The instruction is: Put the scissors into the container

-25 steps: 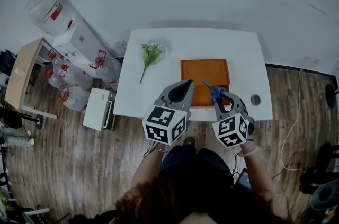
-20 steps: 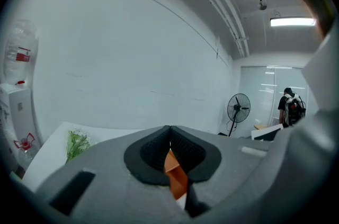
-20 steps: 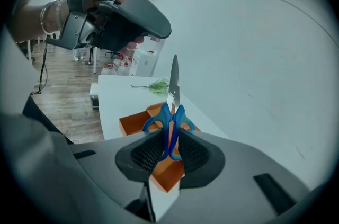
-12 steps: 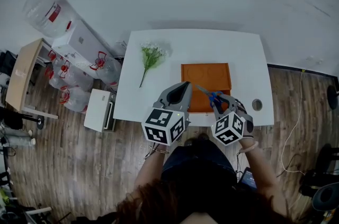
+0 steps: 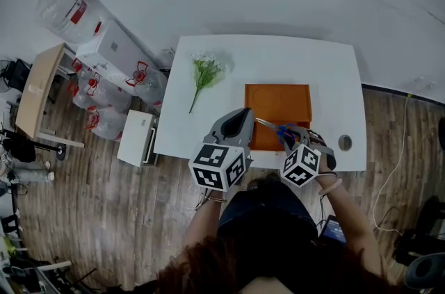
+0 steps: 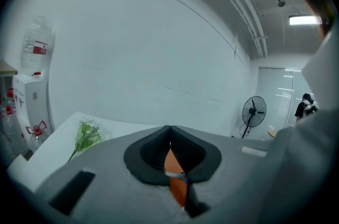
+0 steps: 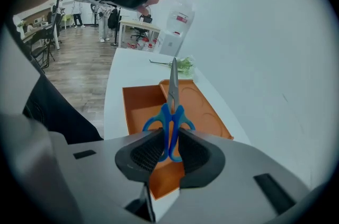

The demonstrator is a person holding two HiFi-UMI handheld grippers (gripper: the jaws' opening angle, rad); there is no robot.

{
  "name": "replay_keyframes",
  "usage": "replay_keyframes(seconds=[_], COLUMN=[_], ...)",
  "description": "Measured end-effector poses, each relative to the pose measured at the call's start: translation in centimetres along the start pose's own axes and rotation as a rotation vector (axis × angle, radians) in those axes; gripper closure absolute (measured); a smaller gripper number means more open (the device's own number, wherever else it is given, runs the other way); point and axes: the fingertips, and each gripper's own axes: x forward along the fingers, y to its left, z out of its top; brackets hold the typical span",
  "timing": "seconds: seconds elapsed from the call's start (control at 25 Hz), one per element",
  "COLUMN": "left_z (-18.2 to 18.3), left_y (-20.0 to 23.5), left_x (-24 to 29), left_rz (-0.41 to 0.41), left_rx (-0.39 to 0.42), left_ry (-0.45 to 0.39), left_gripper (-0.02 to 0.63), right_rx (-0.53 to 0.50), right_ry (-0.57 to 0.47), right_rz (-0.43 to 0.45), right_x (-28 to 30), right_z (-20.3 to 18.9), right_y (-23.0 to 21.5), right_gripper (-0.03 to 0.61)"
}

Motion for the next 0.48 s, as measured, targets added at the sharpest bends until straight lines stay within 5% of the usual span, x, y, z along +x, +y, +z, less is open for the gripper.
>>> replay_keyframes(seconds=[0.48], left_z=[-0.7], left_y=[0.7], left_x=[1.1], left_rz=[0.03], left_rx=[-0.029], left_ry=[0.014], left_gripper=[0.598], right_rx=[-0.084], right_ry=[0.094], right_rz=[0.109], right_x=[3.4], right_z=[-2.3], right_y=[1.3], right_gripper=[0.5])
